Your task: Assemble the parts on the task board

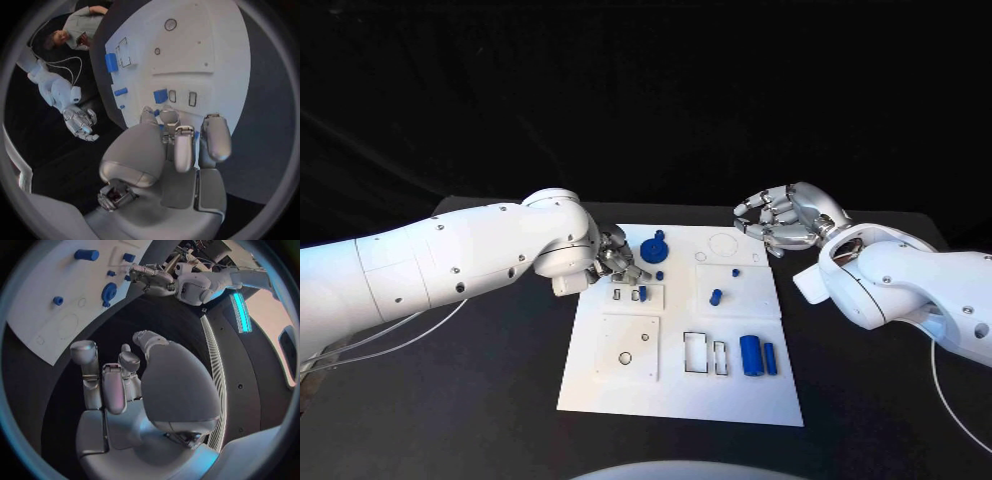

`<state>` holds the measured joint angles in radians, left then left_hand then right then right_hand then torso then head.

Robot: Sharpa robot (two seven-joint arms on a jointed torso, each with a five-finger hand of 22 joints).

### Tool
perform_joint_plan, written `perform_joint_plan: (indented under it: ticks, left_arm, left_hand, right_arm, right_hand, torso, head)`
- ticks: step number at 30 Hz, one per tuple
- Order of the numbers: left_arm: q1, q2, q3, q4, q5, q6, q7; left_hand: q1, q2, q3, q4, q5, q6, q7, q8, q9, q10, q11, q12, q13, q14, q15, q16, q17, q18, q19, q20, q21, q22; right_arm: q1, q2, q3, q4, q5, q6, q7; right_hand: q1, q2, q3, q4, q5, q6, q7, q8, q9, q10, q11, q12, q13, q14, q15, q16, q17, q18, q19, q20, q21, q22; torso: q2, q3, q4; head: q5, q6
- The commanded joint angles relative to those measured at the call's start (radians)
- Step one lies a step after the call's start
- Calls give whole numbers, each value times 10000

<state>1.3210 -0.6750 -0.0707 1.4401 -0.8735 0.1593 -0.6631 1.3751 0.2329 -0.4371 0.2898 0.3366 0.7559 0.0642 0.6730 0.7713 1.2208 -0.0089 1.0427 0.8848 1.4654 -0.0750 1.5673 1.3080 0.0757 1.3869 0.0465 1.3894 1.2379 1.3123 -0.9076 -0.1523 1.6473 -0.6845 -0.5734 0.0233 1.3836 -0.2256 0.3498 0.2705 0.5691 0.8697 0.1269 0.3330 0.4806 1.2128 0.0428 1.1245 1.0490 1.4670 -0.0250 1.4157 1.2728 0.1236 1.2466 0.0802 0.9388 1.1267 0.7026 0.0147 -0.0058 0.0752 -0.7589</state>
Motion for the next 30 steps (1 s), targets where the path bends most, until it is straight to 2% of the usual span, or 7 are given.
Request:
perform_joint_plan:
  ticks: [1, 8, 30]
  left_arm:
    - [44, 124, -14, -77, 112, 719, -172]
    - [87, 284, -38, -206, 90, 1058, -239]
    - [98, 546, -113, -426, -51, 1443, -320]
  left_hand:
    - [-33, 83, -235, 27, -109, -130, 53, -100, -17, -7, 28, 79, 30, 1054, 106, 35, 2628, -84, 49, -1, 40, 28]
    - [-109, 135, -235, 24, -287, -153, 88, -164, -52, 57, 63, 316, 260, 1054, 141, 35, 2628, -118, 126, 30, 144, 221]
    - [-169, 157, -241, 26, -371, -140, 100, -169, -52, 63, 75, 408, 336, 1054, 154, 35, 2628, -132, 158, 44, 194, 314]
  right_arm:
    - [2, 13, -2, -2, -227, 106, -137]
    - [1, 36, -5, -23, -247, 151, -192]
    - [-1, 24, -9, -27, -287, 197, -253]
  right_hand:
    - [-36, -85, 64, -2, 43, -81, -19, 45, 16, 50, -29, -24, 4, 175, -53, -33, 3, 159, 73, -26, -17, 14]
    - [-58, -93, 95, -1, 50, -98, -19, 61, 28, 63, -29, -17, 1, 178, -53, -36, 1, 157, 85, -27, -12, 18]
    - [-81, -112, 132, -6, 67, -115, -20, 82, 44, 60, -29, -28, -22, 177, -54, -49, -14, 160, 82, -28, -37, 2]
  torso:
    - [1, -1, 1]
    - [5, -4, -7]
    - [14, -6, -3]
  head:
    - [12, -25]
    - [20, -64]
    - [-8, -168]
